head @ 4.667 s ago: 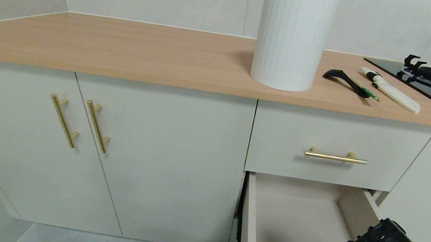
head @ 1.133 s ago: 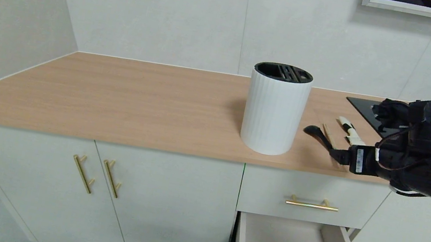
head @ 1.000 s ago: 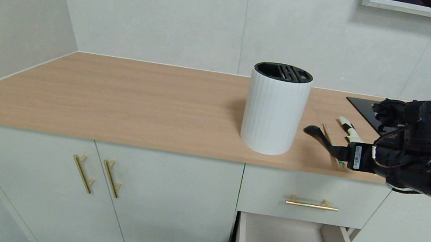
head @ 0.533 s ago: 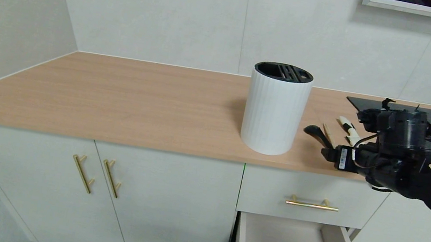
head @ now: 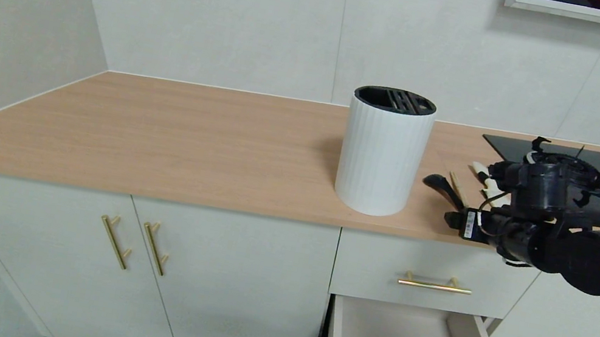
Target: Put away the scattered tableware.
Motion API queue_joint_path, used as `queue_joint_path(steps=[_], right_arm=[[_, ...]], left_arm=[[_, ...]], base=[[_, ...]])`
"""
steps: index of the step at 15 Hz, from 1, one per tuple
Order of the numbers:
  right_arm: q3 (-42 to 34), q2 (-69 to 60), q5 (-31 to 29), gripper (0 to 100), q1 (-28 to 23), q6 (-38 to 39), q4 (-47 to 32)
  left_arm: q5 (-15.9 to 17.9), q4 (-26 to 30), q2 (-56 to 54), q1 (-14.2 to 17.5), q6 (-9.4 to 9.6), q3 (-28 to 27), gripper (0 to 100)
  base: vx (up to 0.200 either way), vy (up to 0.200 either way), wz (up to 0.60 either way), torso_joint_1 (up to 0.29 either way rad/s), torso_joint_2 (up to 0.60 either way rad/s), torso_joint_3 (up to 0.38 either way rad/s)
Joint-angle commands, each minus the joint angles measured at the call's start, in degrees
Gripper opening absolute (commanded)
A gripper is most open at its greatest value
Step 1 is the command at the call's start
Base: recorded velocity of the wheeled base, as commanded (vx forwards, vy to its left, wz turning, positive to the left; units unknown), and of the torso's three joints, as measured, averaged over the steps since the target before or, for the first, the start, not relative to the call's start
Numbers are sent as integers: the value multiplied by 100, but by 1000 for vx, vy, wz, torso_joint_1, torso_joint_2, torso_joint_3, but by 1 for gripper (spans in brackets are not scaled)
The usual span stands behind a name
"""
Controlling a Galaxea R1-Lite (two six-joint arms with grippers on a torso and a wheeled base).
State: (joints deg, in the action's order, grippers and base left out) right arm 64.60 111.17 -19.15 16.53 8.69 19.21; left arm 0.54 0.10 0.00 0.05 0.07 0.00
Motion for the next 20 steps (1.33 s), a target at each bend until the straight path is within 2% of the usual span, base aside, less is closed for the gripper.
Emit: queue_joint_path(steps=[1,4,5,15,20], right_arm=[[9,54,-1,100,-1,1,4],[35,54,-1,100,-1,10,-5],[35,54,-1,0,-1,10,-5],[9,-86,-1,0,-9,10,-5],[-501,-1246,-1,0,61,19,-58]], left_arm=[[-1,-1,0,4,1,0,100],[-1,-1,9,4,1,0,100],[-1,-1,9,4,1,0,100],[-1,-1,9,4,1,0,100],[-1,-1,9,4,1,0,100]], base=[[0,0,0,0,0,0],[0,0,0,0,0,0],[0,0,0,0,0,0],[0,0,0,0,0,0],[0,0,0,0,0,0]])
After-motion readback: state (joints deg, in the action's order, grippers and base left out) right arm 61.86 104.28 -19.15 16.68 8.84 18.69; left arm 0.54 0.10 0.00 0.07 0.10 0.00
